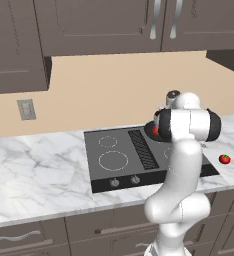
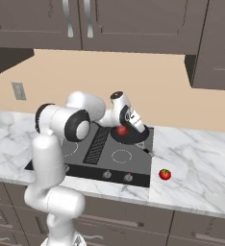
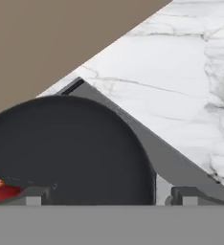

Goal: Place the pan on the rear right burner on the stove. Then place the tomato and the onion in the pan and turn on the rear right burner.

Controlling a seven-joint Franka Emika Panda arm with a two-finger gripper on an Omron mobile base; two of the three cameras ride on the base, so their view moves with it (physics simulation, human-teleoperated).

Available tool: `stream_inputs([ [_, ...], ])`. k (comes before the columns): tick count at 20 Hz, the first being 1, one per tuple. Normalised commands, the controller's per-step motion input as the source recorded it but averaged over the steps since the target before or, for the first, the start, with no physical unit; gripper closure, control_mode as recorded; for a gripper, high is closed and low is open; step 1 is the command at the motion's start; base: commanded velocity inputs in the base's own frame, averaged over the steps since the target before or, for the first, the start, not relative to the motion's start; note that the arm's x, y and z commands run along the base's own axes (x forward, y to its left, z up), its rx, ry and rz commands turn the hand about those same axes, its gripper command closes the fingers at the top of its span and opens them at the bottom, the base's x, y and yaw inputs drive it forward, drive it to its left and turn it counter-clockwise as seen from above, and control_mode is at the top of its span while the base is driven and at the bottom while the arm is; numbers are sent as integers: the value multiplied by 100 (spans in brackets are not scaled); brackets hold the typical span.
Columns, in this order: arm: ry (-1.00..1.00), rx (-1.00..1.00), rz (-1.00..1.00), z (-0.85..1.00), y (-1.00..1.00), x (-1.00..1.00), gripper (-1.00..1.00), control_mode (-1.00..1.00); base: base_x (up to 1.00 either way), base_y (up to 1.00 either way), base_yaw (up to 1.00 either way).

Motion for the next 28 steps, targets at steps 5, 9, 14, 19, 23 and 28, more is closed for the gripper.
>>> stream_inputs([
  [5, -1, 0, 1, 28, -69, -67, -100, -100, 0, 0, 0],
  [9, 0, 2, 0, 77, -45, -45, -100, -100, 0, 0, 0],
  [14, 0, 4, 0, 65, -22, -37, -100, -100, 0, 0, 0],
  [19, 3, 6, 0, 27, -9, -38, -100, -100, 0, 0, 0],
  [23, 7, 4, 0, 19, -2, -26, -100, -100, 0, 0, 0],
  [28, 8, 3, 0, 6, -6, -27, -100, -100, 0, 0, 0],
])
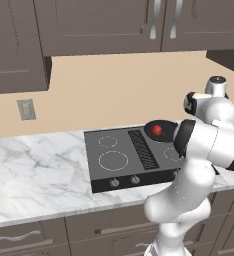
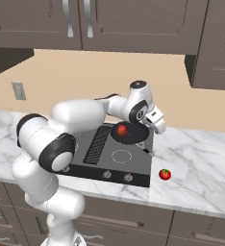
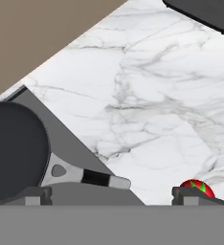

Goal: Place the pan on the rear right burner on the stove. Then place the tomato and the onion in the pan and turn on the rear right burner.

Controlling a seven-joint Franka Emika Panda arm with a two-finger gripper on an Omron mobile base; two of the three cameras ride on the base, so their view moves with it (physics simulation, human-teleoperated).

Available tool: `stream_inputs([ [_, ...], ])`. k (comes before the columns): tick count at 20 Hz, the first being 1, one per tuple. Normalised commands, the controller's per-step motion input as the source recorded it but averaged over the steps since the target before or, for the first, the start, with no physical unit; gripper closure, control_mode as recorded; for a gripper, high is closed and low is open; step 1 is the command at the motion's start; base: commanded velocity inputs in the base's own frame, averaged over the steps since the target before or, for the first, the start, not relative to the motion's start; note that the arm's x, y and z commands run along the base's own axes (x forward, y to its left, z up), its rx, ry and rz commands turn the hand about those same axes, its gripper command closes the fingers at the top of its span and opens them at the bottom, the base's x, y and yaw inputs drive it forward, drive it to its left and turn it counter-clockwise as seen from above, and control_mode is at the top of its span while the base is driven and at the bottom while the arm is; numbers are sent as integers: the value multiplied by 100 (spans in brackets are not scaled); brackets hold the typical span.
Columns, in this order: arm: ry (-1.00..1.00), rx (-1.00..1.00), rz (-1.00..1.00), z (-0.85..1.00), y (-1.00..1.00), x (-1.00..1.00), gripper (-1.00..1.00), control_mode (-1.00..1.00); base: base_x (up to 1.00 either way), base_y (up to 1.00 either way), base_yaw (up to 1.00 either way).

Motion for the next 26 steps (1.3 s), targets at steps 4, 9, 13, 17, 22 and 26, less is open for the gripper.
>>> stream_inputs([
  [4, 4, 1, 0, 1, -8, -33, -100, -100, 0, 0, 0],
  [9, 0, 0, 0, 0, -15, -44, -100, -100, 0, 0, 0],
  [13, 0, 0, 0, 0, -16, -52, -100, -100, 0, 0, 0],
  [17, 0, 0, 0, 0, -12, -49, -100, -100, 0, 0, 0],
  [22, 0, 0, 0, 0, -4, -40, -100, -100, 0, 0, 0],
  [26, 0, 0, 1, 0, -1, -47, -100, -100, 0, 0, 0],
])
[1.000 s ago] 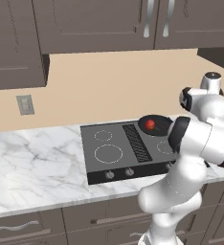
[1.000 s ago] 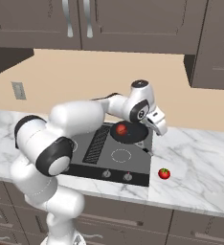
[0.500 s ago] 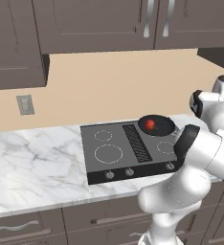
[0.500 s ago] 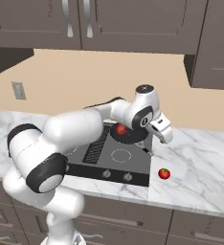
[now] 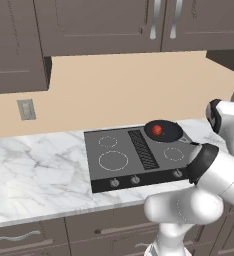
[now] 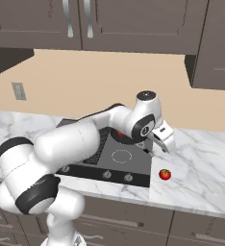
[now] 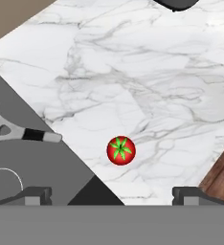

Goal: Place the pan on the rear right burner on the stove. Then place the tomato and the onion in the pan and turn on the rear right burner.

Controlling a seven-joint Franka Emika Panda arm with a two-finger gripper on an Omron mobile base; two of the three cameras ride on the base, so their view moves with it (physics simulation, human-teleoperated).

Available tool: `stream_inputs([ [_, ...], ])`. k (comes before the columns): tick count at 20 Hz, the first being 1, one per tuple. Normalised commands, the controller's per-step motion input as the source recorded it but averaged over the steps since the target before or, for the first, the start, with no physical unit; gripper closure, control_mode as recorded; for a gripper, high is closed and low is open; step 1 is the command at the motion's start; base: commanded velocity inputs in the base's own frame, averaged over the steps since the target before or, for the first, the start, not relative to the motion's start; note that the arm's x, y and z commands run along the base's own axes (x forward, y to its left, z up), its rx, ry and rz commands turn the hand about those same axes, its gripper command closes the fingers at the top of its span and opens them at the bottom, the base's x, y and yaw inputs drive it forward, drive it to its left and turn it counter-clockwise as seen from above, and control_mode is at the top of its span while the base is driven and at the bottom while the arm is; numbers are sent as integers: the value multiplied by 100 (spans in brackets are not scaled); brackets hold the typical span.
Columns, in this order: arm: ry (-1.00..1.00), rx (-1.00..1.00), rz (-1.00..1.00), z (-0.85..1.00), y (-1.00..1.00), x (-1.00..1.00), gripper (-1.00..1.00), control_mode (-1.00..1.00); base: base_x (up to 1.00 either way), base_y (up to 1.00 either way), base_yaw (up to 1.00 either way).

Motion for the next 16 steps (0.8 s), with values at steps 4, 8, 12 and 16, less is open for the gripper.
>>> stream_inputs([
  [4, 0, 0, 2, 0, -2, -47, -100, -100, 0, 0, 0],
  [8, 0, 0, 2, 0, 0, -39, -100, -100, 0, 0, 0],
  [12, 0, 0, 3, -3, 0, -31, -100, -100, 0, 0, 0],
  [16, 0, 0, 3, -7, 0, -25, -100, -100, 0, 0, 0],
])
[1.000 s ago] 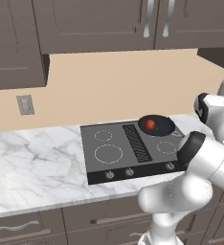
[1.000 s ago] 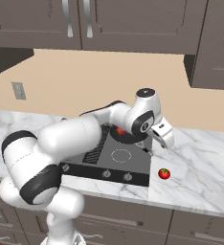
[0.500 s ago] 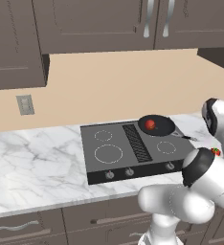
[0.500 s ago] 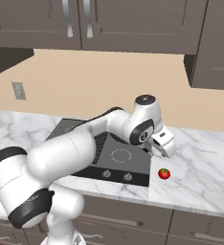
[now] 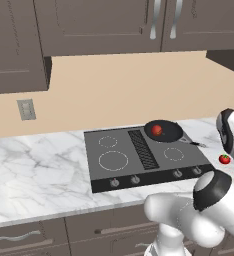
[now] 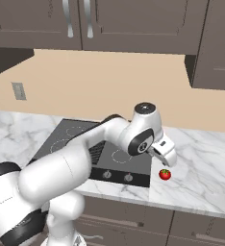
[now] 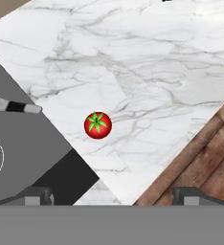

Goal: Place the pan on the rear right burner on the stove. Then place the tomato and the onion in the pan and turn on the rear right burner.

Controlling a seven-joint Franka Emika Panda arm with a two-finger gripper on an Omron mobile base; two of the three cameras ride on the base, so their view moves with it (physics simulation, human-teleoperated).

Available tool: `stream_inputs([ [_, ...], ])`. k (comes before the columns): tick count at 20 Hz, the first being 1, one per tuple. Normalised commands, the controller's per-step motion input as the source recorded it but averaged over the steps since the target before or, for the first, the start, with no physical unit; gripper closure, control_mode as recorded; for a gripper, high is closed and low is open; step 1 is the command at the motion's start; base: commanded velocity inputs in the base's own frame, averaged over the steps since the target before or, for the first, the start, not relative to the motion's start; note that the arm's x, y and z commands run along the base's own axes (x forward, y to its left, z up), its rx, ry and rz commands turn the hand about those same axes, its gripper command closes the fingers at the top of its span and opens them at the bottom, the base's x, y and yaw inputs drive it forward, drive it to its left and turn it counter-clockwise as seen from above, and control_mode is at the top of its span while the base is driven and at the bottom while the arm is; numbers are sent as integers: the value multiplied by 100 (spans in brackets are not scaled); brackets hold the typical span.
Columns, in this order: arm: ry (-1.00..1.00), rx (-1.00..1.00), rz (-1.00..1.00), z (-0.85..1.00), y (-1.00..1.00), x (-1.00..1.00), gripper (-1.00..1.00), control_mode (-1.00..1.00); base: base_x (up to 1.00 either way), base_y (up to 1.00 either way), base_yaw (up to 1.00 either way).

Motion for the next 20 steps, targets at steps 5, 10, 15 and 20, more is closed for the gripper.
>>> stream_inputs([
  [5, 0, 0, 5, -5, 0, -8, -100, -100, 0, 0, 0],
  [10, 0, 1, 7, -4, 0, 0, -100, -100, 0, 0, 0],
  [15, 0, 1, 8, -6, 0, 0, -100, -100, 0, 0, 0],
  [20, 0, 0, 8, -10, 0, 0, -100, -100, 0, 0, 0],
])
